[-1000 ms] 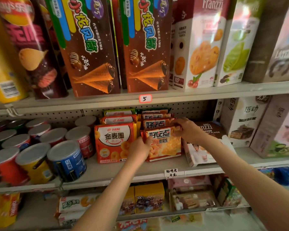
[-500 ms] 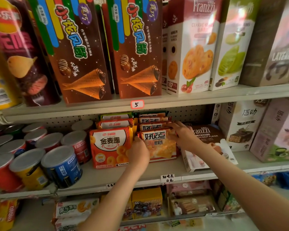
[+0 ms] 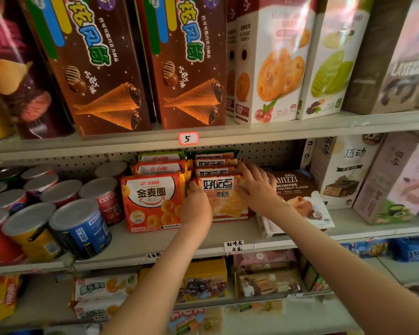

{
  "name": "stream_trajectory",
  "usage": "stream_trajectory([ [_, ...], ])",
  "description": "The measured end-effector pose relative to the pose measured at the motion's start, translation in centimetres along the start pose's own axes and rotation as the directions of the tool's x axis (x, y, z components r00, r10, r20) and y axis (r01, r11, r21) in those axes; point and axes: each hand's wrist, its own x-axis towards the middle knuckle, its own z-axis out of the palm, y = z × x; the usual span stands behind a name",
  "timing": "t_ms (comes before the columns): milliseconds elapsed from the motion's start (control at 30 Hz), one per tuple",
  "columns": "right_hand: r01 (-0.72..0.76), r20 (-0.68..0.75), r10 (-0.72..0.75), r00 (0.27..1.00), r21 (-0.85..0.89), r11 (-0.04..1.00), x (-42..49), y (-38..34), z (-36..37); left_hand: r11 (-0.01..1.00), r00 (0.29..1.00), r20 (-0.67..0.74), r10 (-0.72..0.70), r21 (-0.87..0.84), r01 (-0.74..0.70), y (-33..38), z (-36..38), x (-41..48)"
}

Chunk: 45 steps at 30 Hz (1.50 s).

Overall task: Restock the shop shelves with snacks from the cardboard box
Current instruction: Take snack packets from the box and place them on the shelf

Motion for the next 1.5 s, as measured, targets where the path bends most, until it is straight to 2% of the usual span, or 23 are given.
stream_trajectory([
  [100,0.036,-0.154,-0.037,0.987,-0.012,0.999,-1.0,-1.1,0.1,0.994,0.997,-0.052,0.05,0.102,-0.044,-0.5,-0.1,-0.8],
  [167,0.064,-0.297,-0.056,0.953,0.016,0.998,-2.1,-2.5,0.5,0.986,0.992,-0.103,0.071,0.159,-0.054,-0.9,-0.5,-1.7],
  [233,0.093,-0.374,-0.081,0.924,0.016,0.995,-3.3,-4.2,1.1,0.982,0.982,-0.169,0.088,0.178,-0.057,-1.2,-0.8,-2.2],
  [367,0.116,-0.282,-0.095,0.955,0.057,0.992,-4.1,-6.2,2.9,0.988,0.971,-0.201,0.127,0.112,-0.106,-2.1,-1.2,-3.6],
  [433,0.13,-0.295,-0.102,0.95,0.077,0.988,-4.2,-7.1,3.4,0.987,0.969,-0.193,0.154,0.085,-0.14,-2.8,-1.4,-4.2],
  [633,0.424,-0.283,-0.349,0.893,0.276,0.863,-7.1,-11.5,5.2,0.987,0.973,-0.167,0.158,0.025,-0.156,-8.0,-2.9,-7.3],
  [733,0.484,-0.188,-0.447,0.875,0.395,0.781,-9.4,-14.5,7.3,0.996,0.981,-0.179,0.071,-0.037,-0.079,-13.0,-3.2,-10.5],
  [833,0.581,-0.087,-0.625,0.775,0.485,0.653,-11.0,-19.3,11.0,0.984,0.963,-0.208,-0.169,-0.09,0.153,-18.9,-3.1,-14.8],
  [933,0.6,0.097,-0.764,0.637,0.56,0.572,-13.1,-26.0,14.7,0.885,0.875,-0.164,-0.455,-0.189,0.425,-26.0,-2.9,-20.2],
  [967,0.601,0.14,-0.796,0.589,0.583,0.547,-14.0,-28.4,16.1,0.831,0.826,-0.14,-0.546,-0.217,0.512,-28.6,-3.0,-22.2],
  [1033,0.602,0.215,-0.838,0.501,0.609,0.516,-15.6,-31.3,18.3,0.742,0.742,-0.112,-0.662,-0.244,0.625,-32.0,-3.0,-24.9],
  [1100,0.615,0.268,-0.89,0.368,0.648,0.449,-17.7,-36.5,21.6,0.602,0.604,-0.092,-0.792,-0.285,0.746,-37.1,-3.2,-28.1],
  [1200,0.593,0.371,-0.898,0.235,0.678,0.435,-20.0,-43.1,27.1,0.469,0.483,-0.047,-0.874,-0.337,0.816,-44.9,-2.5,-31.4],
  [1267,0.563,0.419,-0.888,0.191,0.694,0.449,-21.3,-47.2,31.1,0.406,0.432,-0.005,-0.902,-0.355,0.842,-49.6,-2.2,-32.8],
  [1333,0.54,0.491,-0.864,0.114,0.699,0.469,-23.3,-52.7,36.0,0.316,0.364,0.065,-0.929,-0.372,0.873,-55.2,-2.4,-33.9],
  [1400,0.537,0.574,-0.817,0.048,0.675,0.505,-25.3,-57.1,39.9,0.239,0.289,0.09,-0.953,-0.363,0.901,-60.1,-2.0,-35.0],
  [1500,0.48,0.705,-0.707,-0.05,0.638,0.602,-28.2,-62.0,47.1,0.056,0.123,0.146,-0.982,-0.399,0.915,-67.5,-0.4,-36.5],
])
